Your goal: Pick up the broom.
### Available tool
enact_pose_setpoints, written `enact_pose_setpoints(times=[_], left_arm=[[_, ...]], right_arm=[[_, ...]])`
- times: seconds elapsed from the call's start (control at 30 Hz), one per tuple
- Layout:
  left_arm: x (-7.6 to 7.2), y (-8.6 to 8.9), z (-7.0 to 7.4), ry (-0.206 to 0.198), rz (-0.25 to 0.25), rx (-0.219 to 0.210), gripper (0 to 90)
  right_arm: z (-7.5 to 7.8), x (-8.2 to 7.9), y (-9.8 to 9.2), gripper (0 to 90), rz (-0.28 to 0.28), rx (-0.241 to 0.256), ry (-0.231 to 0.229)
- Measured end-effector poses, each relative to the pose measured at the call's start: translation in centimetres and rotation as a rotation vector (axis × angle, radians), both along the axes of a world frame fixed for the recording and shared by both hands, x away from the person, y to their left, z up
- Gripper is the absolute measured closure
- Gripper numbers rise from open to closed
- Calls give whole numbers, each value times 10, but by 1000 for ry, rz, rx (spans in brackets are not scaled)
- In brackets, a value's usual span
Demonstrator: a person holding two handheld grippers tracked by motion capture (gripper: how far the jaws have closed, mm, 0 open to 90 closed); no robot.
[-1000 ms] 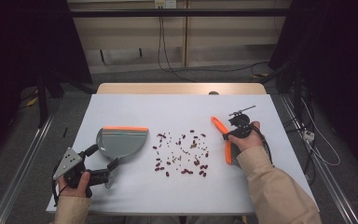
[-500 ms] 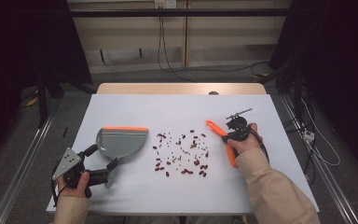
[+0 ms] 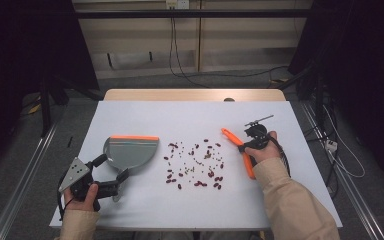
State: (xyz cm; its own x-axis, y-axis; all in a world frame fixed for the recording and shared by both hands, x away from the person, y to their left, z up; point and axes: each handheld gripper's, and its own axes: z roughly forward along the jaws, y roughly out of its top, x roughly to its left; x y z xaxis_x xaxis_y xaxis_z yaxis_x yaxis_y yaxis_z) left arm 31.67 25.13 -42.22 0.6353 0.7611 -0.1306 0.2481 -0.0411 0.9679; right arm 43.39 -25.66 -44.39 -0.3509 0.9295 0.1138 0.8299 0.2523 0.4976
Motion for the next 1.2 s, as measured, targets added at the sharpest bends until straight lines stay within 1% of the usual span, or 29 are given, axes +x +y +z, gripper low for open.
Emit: enact_pose_setpoints(times=[0.03, 0.07, 0.13, 0.17, 0.2, 0.3, 0.37, 0.5, 0.53, 0.57, 0.6, 0.63, 0.67, 0.7, 0.73, 0.77, 0.83, 0.9, 0.93, 0.97, 1.03, 1.07, 1.1, 1.13, 1.17, 1.2], left_arm=[[0, 0, 0, -3, -2, 5, 23], [-1, 1, 1, -6, 0, 3, 23], [-1, 1, 2, -6, 4, -1, 23], [-1, 3, 2, -9, 6, 5, 22], [-1, 3, 2, -8, 10, -1, 23], [-1, 4, 3, -13, 15, -1, 23], [0, 3, 3, -13, 12, 0, 22], [1, 1, 4, -14, 4, 9, 23], [0, 0, 5, -15, 6, 5, 23], [1, -1, 5, -17, 3, 3, 22], [1, -2, 6, -19, 1, 1, 22], [1, -3, 7, -22, -1, 7, 23], [1, -4, 7, -20, -3, 3, 22], [1, -6, 9, -21, -2, -2, 22], [2, -7, 10, -23, -8, 3, 23], [2, -9, 13, -26, -11, 1, 23], [2, -14, 18, -27, -19, 1, 23], [2, -20, 23, -32, -41, 2, 23], [2, -24, 26, -34, -51, 13, 24], [2, -29, 29, -38, -62, 23, 24], [2, -39, 34, -44, -94, 36, 26], [2, -45, 36, -47, -108, 42, 25], [2, -49, 38, -54, -122, 48, 25], [2, -54, 39, -51, -135, 46, 27], [2, -58, 40, -48, -145, 52, 27], [3, -64, 41, -47, -160, 48, 27]], right_arm=[[0, -1, 0, 686, 7, -6, -4], [0, -1, -1, 687, 0, 1, -7], [1, -1, 2, 688, 7, -20, -14], [2, -2, 3, 689, 6, -26, -18], [2, -3, 2, 689, 5, -20, -23], [6, -5, -3, 691, -15, 13, -60], [10, -6, -5, 693, -18, 25, -73], [16, -10, -12, 695, -36, 74, -102], [18, -12, -13, 695, -43, 88, -118], [19, -13, -14, 696, -43, 97, -126], [20, -15, -16, 697, -48, 106, -144], [23, -16, -17, 698, -48, 122, -154], [25, -18, -18, 698, -49, 135, -161], [28, -20, -19, 699, -48, 139, -180], [31, -22, -20, 700, -47, 146, -186], [35, -24, -21, 701, -52, 163, -208], [42, -27, -23, 703, -46, 199, -228], [49, -31, -25, 705, -49, 228, -251], [52, -33, -26, 706, -57, 243, -277], [54, -34, -27, 706, -55, 259, -276], [58, -36, -28, 707, -63, 282, -296], [60, -36, -29, 707, -61, 287, -291], [62, -38, -29, 708, -68, 300, -308], [63, -37, -30, 708, -62, 306, -305], [64, -38, -30, 708, -68, 316, -310], [66, -39, -31, 708, -66, 312, -320]])
